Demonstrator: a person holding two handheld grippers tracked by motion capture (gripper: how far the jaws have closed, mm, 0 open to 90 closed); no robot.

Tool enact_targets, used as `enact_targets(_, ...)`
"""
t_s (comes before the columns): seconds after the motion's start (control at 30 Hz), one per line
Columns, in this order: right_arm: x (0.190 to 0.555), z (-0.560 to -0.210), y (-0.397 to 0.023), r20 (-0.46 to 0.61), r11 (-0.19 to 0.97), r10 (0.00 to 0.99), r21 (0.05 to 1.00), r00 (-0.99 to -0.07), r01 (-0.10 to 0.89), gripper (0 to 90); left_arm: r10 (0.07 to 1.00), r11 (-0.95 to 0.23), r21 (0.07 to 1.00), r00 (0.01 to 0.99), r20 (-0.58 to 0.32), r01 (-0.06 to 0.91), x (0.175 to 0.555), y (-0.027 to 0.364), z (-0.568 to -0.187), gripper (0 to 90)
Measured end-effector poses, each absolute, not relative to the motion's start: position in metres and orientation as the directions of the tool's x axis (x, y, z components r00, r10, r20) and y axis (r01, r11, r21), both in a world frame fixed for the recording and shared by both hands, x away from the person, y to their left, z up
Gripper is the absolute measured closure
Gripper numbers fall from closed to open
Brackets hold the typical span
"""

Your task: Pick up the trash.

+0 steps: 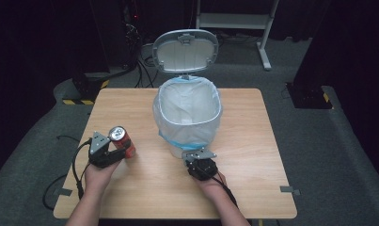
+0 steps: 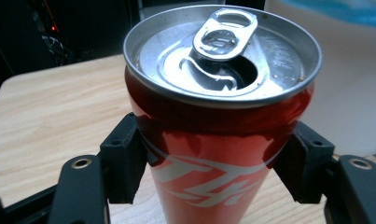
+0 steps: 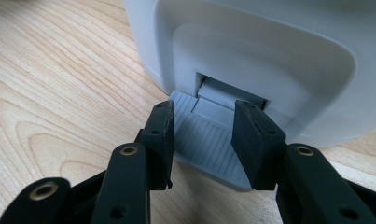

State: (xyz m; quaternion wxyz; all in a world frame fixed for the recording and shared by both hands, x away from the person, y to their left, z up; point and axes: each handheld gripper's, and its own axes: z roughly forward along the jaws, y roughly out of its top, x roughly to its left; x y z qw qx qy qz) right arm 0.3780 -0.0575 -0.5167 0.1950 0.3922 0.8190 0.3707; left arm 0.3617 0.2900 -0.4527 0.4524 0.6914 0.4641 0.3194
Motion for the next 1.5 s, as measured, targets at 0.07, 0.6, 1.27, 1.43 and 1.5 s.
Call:
enact_targets(0.07,0.378,-0.517,-0.057,-0.028,0.418,0.787,0.760,-0.616,0.498,58.9,0.929,-0.154,0.928,0.370,0.019,0.339,0.360,0.290,-0.448,33.4)
enact_targets(0.6,0.378,-0.517,-0.057,-0.024,0.414,0.789,0.759,-0.614,0.503,58.9,0.910,-0.131,0.965,0.413,0.027,0.225,0.350,0.280,-0.408,33.5)
enact_targets(1.27,0.378,-0.517,-0.057,-0.025,0.414,0.789,0.760,-0.614,0.501,58.9,0.899,-0.078,0.992,0.437,0.029,0.095,0.335,0.272,-0.376,33.6)
enact_targets(1.43,0.378,-0.517,-0.057,-0.026,0.414,0.789,0.760,-0.613,0.500,58.9,0.896,-0.065,0.995,0.443,0.025,0.077,0.335,0.272,-0.367,33.6)
enact_targets(1.5,0.378,-0.517,-0.057,-0.026,0.414,0.789,0.760,-0.614,0.501,58.9,0.896,-0.059,0.996,0.444,0.024,0.065,0.334,0.271,-0.363,33.6)
